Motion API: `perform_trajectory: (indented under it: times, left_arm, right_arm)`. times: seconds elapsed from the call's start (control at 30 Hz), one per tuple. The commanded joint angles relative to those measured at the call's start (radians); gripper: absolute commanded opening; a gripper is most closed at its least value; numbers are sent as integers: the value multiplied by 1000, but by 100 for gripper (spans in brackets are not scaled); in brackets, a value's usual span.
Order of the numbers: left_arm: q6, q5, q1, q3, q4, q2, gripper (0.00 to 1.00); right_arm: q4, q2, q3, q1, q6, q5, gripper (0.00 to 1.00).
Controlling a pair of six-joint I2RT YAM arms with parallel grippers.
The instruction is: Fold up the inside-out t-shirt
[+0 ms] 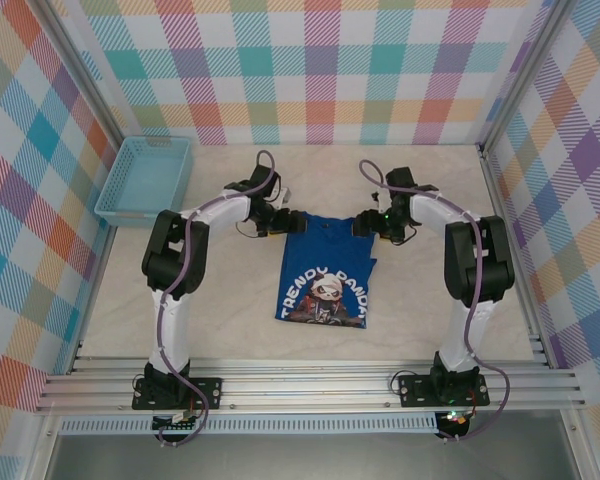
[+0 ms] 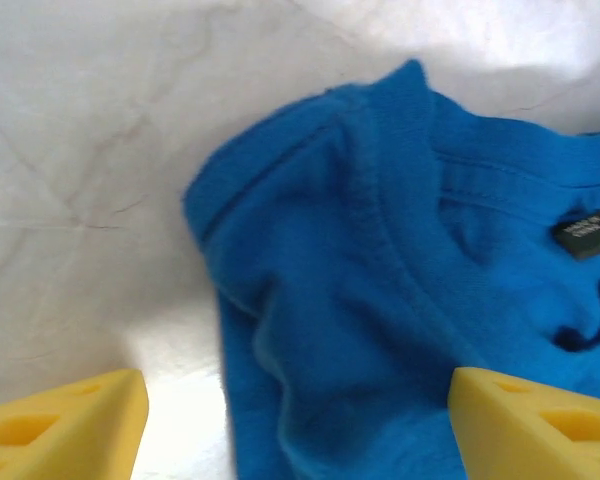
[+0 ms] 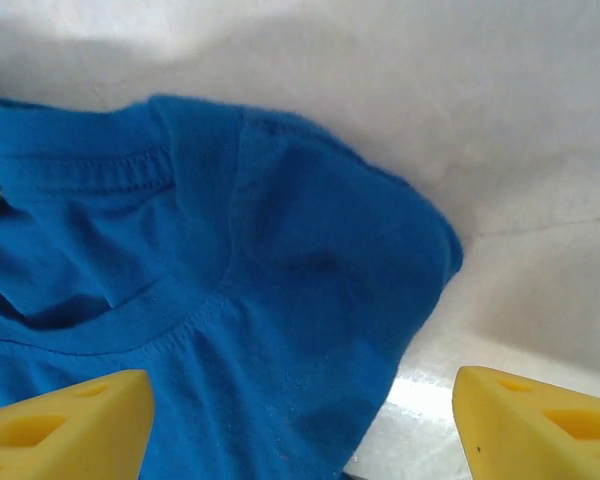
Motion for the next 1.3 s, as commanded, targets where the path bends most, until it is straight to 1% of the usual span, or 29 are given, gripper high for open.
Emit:
perform_trajectory:
  times: [0.0,0.1,0.17,0.33,0.57,0.77,0.83,1.1,1.17,1.23,1.27]
  left_arm:
    - [21,70,3,76,-24,71,77]
    - [24,90,2,111,-40,122,74]
    - [21,119,-2,103,-24,134,72]
    - [21,145,-14,109,-13,169,66]
    - [21,162,-20,110,-11,186,53]
    - [13,179,-20,114,-5,195,40]
    - [13,181,-19,122,-8,195,38]
    - [9,187,-19,141,-7,208,24]
    - [8,184,-19,144,-7,210,19]
    - [8,178,-16,149,-9,215,14]
    - [12,173,-16,154,-13,217,10]
  right_arm:
    - [8,36,46,0,6,-43,78]
    - [16,72,72,0,11,-58,77]
    - [21,87,71,4,18,-72,77]
    - [49,122,56,23,31,-86,76]
    - [85,170,59,69,57,-141,71]
    - [126,174,64,89,92,-196,58]
    - [130,169,70,90,97,-196,56]
    - [132,191,98,101,113,-206,44]
    - [133,201,99,103,113,-193,38]
    - [131,206,103,101,103,-167,30]
    - [125,207,112,99,92,-150,26]
